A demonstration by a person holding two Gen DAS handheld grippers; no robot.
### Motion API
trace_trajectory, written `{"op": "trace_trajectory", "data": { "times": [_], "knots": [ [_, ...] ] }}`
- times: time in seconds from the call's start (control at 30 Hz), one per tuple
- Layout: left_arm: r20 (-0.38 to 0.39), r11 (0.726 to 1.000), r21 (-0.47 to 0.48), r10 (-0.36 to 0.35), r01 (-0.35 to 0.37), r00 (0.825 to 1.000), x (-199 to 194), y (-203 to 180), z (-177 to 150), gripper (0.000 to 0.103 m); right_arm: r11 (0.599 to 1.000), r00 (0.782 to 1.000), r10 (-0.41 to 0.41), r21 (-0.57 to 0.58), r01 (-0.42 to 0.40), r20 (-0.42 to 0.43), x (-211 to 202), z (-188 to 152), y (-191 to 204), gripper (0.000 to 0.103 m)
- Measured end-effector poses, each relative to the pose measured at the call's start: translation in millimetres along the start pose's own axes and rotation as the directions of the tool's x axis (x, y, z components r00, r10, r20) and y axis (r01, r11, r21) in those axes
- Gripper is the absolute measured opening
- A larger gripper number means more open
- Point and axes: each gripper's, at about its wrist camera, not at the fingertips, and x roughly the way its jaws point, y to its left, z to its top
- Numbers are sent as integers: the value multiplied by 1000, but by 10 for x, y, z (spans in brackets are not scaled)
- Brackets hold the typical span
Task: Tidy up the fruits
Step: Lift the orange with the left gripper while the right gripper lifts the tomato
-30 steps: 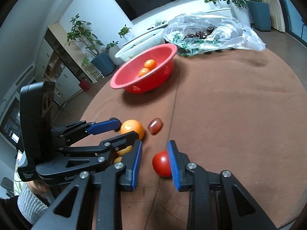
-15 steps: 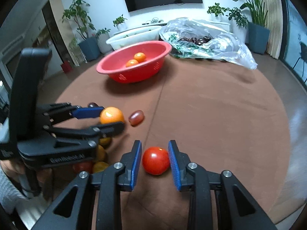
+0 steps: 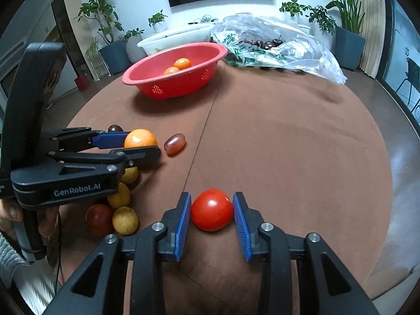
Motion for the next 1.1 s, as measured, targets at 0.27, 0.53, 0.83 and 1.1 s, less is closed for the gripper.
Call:
{"op": "trace_trajectory", "data": {
  "times": [0.27,0.53,0.83,1.1],
  "knots": [
    [7,1000,-20,-6,6,1000,-55,53,-19,36,989,994,109,102,-109,4,-17,-8,-121,35],
    [38,999,-47,-12,14,999,-218,179,11,36,957,977,209,196,-213,40,-68,10,-221,35],
    [83,996,-83,-8,15,997,-400,366,138,35,920,952,290,245,-305,97,-136,167,-287,35],
    [113,994,-105,5,7,994,-527,578,348,35,903,937,327,252,-349,126,-101,433,-312,35]
  ]
}}
